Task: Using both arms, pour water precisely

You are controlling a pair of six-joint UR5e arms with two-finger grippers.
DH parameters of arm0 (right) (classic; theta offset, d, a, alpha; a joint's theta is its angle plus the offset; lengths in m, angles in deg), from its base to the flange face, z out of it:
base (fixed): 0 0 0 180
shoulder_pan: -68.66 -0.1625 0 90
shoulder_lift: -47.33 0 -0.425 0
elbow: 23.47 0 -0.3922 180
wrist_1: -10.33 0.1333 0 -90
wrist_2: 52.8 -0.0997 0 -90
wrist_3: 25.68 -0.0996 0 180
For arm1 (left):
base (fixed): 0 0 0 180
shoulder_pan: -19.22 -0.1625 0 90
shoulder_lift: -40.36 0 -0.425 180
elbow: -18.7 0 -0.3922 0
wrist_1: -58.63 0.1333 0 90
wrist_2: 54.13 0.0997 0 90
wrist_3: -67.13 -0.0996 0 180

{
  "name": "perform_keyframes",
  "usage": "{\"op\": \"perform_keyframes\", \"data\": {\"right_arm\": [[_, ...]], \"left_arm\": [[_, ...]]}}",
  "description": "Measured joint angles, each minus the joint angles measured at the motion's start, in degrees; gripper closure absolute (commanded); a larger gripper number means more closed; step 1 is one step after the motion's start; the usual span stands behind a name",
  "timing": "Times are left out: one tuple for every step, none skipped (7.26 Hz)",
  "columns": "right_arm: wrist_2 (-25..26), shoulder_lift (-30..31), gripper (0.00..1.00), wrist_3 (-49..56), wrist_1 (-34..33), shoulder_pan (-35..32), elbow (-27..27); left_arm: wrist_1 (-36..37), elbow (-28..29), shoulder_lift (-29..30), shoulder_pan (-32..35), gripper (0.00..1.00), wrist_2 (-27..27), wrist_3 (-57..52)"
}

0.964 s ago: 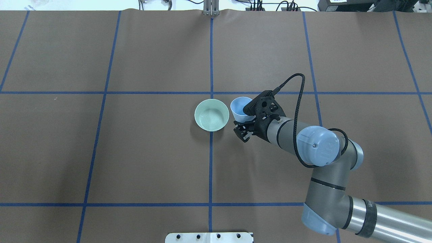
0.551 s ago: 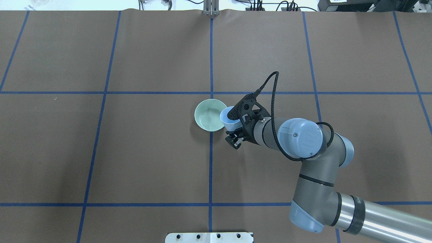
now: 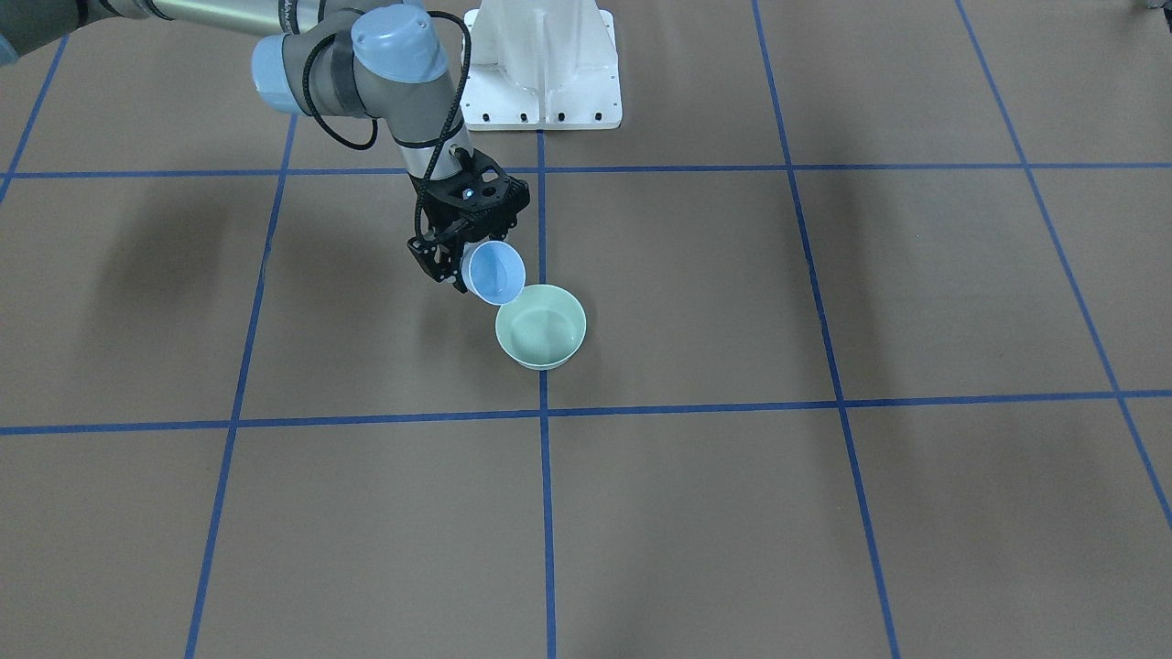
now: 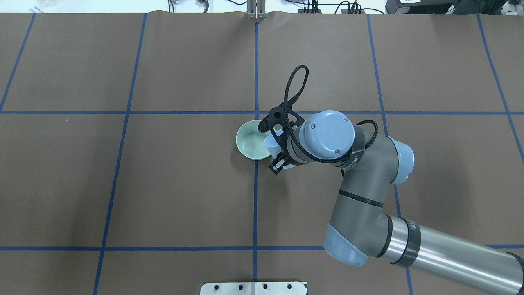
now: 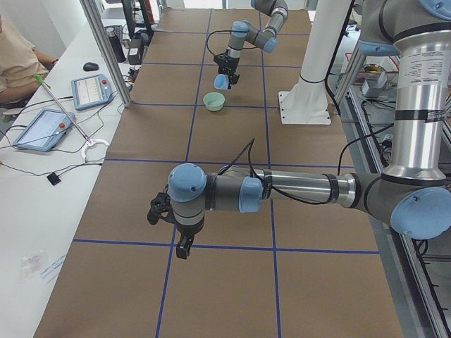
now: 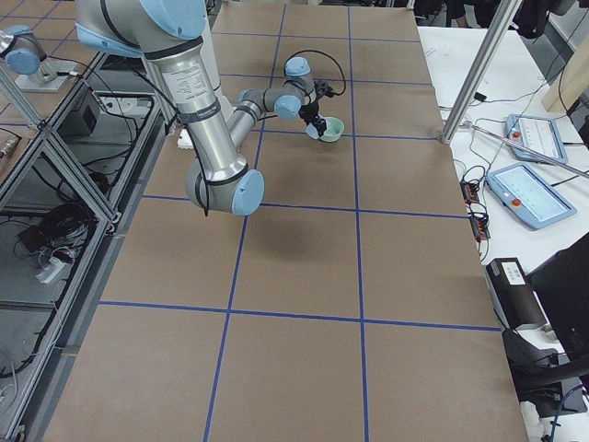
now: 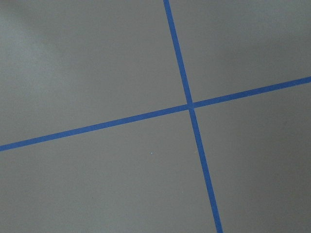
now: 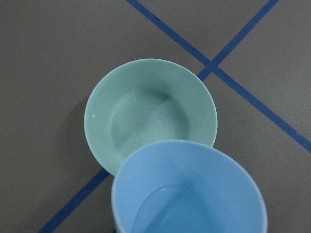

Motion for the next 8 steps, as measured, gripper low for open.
{"op": "perform_keyframes", "data": {"right_arm": [[-1.43,-1.89,1.00,0.00,-4.71,-0.53,0.00],[-2.29,-3.92,1.00,0.00,-9.31,-1.12,0.00],[-2.88,-5.71,1.00,0.00,-13.60,-1.51,0.07],[-4.01,-6.86,1.00,0.00,-17.04,-1.79,0.12],[-5.80,-7.72,1.00,0.00,-19.59,-2.17,0.44],[-6.86,-8.97,1.00,0.00,-20.81,-2.42,1.80],[-7.37,-11.04,1.00,0.00,-21.27,-2.59,4.70],[-7.64,-13.03,1.00,0.00,-21.91,-2.74,7.55]], "left_arm": [[0.00,0.12,-0.06,0.01,0.00,0.00,0.00],[0.00,0.22,-0.08,0.00,0.00,0.00,0.00],[0.02,0.24,-0.09,-0.01,0.00,0.00,0.00],[0.06,0.29,-0.10,-0.02,0.00,0.00,0.00],[0.08,0.31,-0.10,-0.02,0.00,0.00,0.00],[0.08,0.30,-0.09,-0.03,0.00,0.00,0.00],[0.09,0.29,0.00,-0.03,0.00,-0.02,0.00],[0.09,0.30,0.12,-0.03,0.00,-0.04,0.02]]}}
